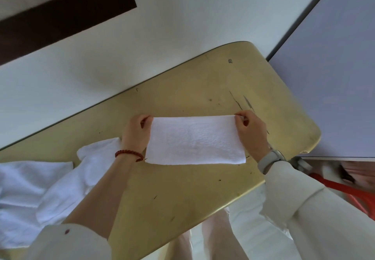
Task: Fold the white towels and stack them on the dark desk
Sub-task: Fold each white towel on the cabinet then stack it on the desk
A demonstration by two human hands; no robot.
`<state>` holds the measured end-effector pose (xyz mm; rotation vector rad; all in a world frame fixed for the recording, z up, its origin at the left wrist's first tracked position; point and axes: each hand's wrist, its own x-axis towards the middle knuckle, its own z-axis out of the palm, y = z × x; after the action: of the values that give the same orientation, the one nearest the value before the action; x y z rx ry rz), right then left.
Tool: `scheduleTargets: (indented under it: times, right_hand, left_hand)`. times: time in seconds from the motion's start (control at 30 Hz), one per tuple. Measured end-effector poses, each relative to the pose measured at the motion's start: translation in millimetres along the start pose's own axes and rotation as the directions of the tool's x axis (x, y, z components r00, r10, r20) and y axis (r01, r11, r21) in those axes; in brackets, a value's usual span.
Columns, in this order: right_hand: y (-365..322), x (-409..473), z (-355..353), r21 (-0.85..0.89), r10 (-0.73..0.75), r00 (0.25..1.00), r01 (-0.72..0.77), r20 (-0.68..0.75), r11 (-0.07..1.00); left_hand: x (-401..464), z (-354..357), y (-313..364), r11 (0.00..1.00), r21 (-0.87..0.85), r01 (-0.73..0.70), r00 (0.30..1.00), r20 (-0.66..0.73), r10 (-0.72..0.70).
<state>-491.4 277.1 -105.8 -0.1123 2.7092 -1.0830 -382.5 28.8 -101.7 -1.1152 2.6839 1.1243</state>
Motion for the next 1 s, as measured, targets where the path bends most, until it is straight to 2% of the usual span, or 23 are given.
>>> scheduleTargets:
  times: [0.2, 0.4, 0.6, 0.63, 0.7, 0.73, 0.8, 0.87, 0.93, 1.0]
  right_hand:
    - [4, 5, 9, -0.035, -0.021, 0.999, 0.020, -0.040, 0.999]
    - [7, 4, 13, -0.110, -0.065, 0.995, 0.056, -0.078, 0.992]
    - [4, 6, 9, -0.099, -0.026, 0.998, 0.021, -0.050, 0.995]
    - [1, 4, 8, -0.126, -0.066, 0.994, 0.055, -0.082, 0.990]
    - [-5, -5, 9, -0.269, -0.248, 0.955, 0.200, -0.160, 0.942]
    - [-9, -11, 10, -0.332, -0.349, 0.922, 0.280, -0.170, 0.901]
    - [-17, -26, 19, -0.425, -0.476, 0.876, 0.403, -0.079, 0.811]
    - [-20, -38, 31, -0.521, -0.502, 0.862, 0.461, 0.069, 0.718]
    - [-17, -45, 44, -0.607, -0.439, 0.881, 0.447, 0.174, 0.657]
    - [-11, -47, 52, -0.635, -0.341, 0.918, 0.388, 0.202, 0.668]
  left_hand:
    - [5, 5, -1, 0.997, -0.022, 0.072, 0.996, -0.043, -0.073]
    - [5, 8, -3, 0.999, 0.032, 0.040, 0.996, -0.081, -0.037]
    - [9, 11, -4, 0.990, 0.137, 0.038, 0.997, -0.074, -0.028]
    - [8, 11, -1, 0.988, 0.146, 0.048, 0.996, -0.082, -0.036]
    - [3, 9, 5, 0.982, 0.181, 0.045, 0.990, -0.139, -0.019]
    - [-3, 9, 8, 0.973, 0.232, 0.001, 0.983, -0.181, 0.042]
    - [-18, 13, 11, 0.912, 0.374, -0.170, 0.945, -0.199, 0.259]
    - [-34, 25, 13, 0.820, 0.464, -0.336, 0.897, -0.108, 0.429]
    - [-43, 43, 10, 0.741, 0.523, -0.421, 0.884, 0.055, 0.464]
    - [-48, 57, 5, 0.698, 0.577, -0.424, 0.897, 0.163, 0.411]
